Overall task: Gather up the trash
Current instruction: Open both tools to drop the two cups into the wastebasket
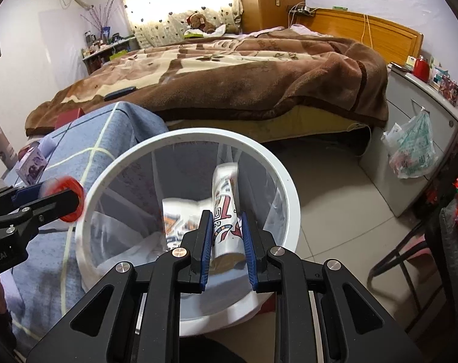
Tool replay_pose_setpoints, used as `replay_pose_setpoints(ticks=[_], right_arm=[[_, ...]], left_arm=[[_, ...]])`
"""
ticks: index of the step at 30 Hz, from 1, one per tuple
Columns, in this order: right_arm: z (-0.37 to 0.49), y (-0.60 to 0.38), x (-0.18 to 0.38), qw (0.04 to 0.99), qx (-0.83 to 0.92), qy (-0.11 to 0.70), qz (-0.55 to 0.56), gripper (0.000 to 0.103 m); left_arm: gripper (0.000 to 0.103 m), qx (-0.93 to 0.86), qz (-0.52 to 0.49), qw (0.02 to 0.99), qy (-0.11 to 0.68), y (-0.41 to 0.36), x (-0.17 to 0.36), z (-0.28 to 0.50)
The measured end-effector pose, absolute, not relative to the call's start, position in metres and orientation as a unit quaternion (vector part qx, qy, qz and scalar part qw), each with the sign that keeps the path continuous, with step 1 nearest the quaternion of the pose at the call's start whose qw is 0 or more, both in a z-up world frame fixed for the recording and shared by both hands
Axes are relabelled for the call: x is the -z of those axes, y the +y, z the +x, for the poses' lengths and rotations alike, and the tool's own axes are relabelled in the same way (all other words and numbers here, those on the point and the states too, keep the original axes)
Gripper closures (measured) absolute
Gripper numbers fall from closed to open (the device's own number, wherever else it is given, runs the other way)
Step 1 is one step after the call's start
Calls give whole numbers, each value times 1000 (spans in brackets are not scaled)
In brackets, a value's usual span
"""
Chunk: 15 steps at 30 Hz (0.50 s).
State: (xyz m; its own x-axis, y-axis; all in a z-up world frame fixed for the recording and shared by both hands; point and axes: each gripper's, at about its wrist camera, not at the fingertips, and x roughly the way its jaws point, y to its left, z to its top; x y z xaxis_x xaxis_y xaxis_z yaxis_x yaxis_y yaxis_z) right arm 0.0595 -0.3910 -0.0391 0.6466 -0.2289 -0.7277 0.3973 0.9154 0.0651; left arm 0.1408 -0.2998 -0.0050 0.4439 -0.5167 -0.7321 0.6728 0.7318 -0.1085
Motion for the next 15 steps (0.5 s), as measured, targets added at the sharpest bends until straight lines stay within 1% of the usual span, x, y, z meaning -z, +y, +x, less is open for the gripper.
replay_pose_setpoints(ticks=[3, 5, 7, 9, 15], right_arm=[[60, -394, 41, 900, 171, 386, 112, 81], [59, -394, 41, 899, 172, 386, 115, 76], [57, -393, 40, 900, 173, 383, 115, 65], [57, -393, 41, 901, 171, 381, 119, 57], [55, -388, 37, 905, 167, 372, 124, 57]], left_arm=[[40, 353, 91, 842, 397, -298, 7, 143], [37, 347, 94, 845, 396, -296, 7, 142], [34, 345, 95, 847, 393, -293, 6, 142], [33, 344, 88, 847, 395, -289, 5, 143], [33, 335, 84, 854, 390, -276, 1, 143]])
